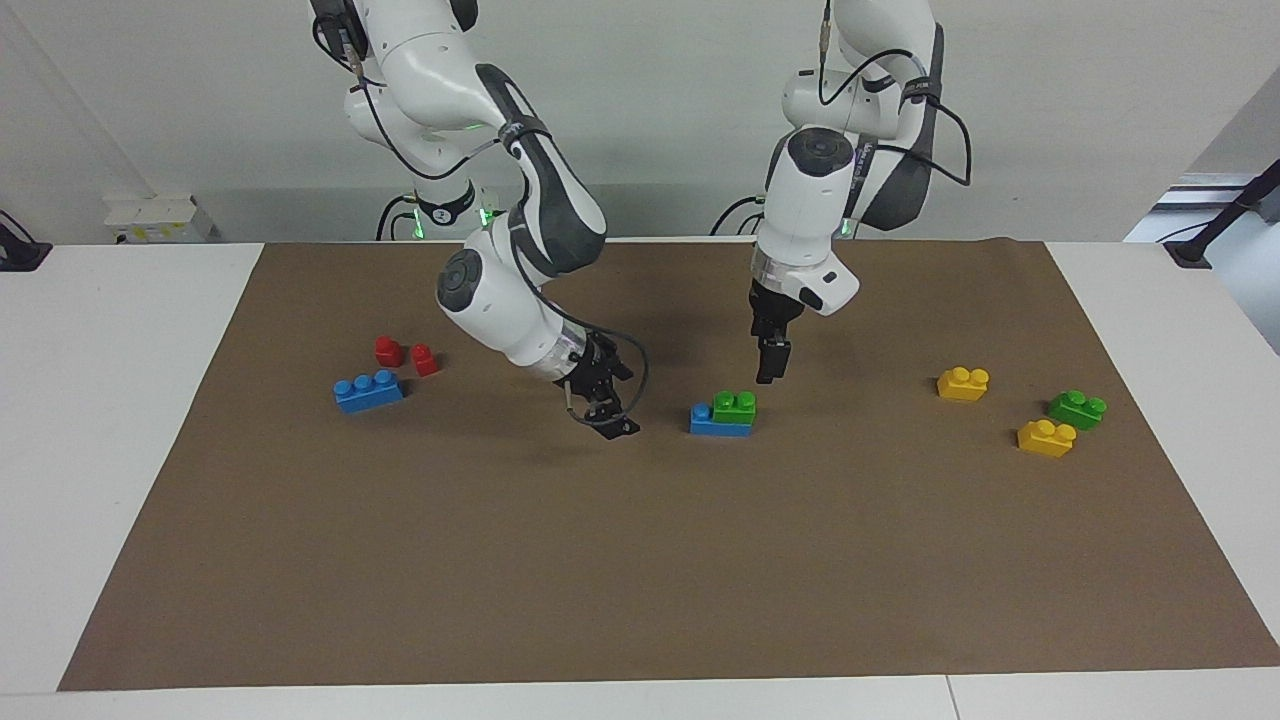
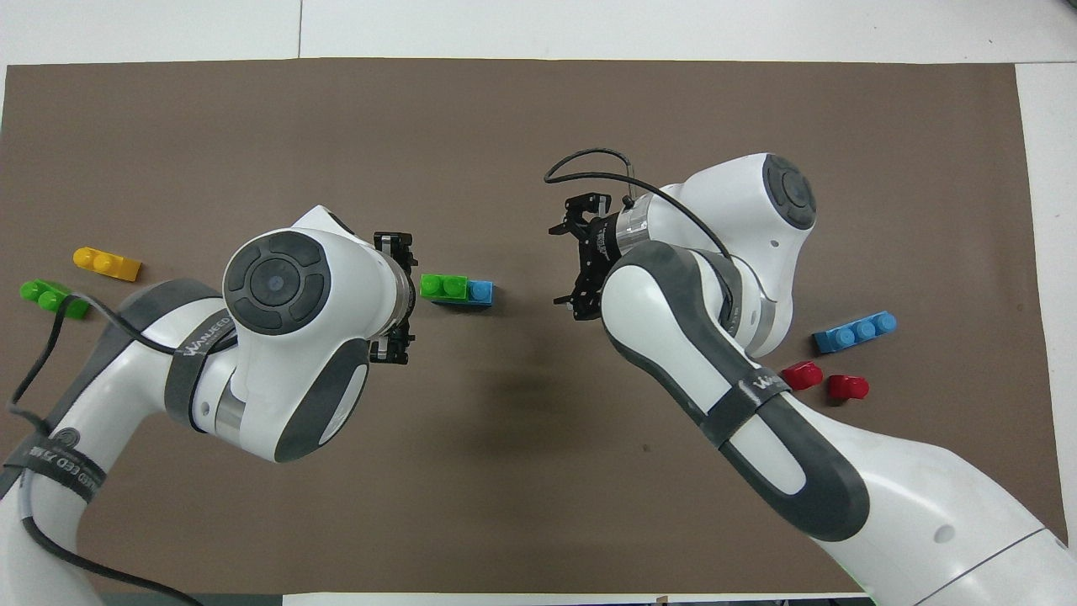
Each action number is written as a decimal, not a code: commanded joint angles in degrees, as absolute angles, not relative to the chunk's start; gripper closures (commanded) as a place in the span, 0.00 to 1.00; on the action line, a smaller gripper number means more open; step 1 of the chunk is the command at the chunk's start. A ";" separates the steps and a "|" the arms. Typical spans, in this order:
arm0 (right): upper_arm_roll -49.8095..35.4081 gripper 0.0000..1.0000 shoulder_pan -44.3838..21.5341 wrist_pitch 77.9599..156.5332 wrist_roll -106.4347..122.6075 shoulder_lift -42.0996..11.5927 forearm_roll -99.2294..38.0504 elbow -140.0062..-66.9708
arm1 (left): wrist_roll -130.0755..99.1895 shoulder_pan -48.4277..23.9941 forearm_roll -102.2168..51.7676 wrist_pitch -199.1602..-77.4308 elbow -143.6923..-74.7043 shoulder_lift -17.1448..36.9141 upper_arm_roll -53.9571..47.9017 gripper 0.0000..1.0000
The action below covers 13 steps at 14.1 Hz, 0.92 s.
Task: Remove green block with left arm and hold with right
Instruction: 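Close the left gripper on green while the right gripper closes on blue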
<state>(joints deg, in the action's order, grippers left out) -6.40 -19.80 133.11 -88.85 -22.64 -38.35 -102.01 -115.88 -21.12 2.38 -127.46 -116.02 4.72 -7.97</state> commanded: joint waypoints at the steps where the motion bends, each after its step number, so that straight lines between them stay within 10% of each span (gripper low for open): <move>1: -6.33 0.05 -21.53 136.75 -90.09 -24.52 -39.90 -101.86 | -122.77 -22.06 4.13 -131.56 -116.19 7.12 -7.12 0.00; 13: -6.33 0.04 -28.91 147.21 -90.09 -27.86 -43.68 -105.03 | -127.44 -22.50 8.17 -137.11 -115.84 14.15 -7.03 0.00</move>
<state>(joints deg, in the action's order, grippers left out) -6.40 -27.88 145.28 -89.82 -27.63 -42.17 -104.28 -125.24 -21.47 6.65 -136.06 -115.95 13.71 -7.77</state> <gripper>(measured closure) 0.000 0.000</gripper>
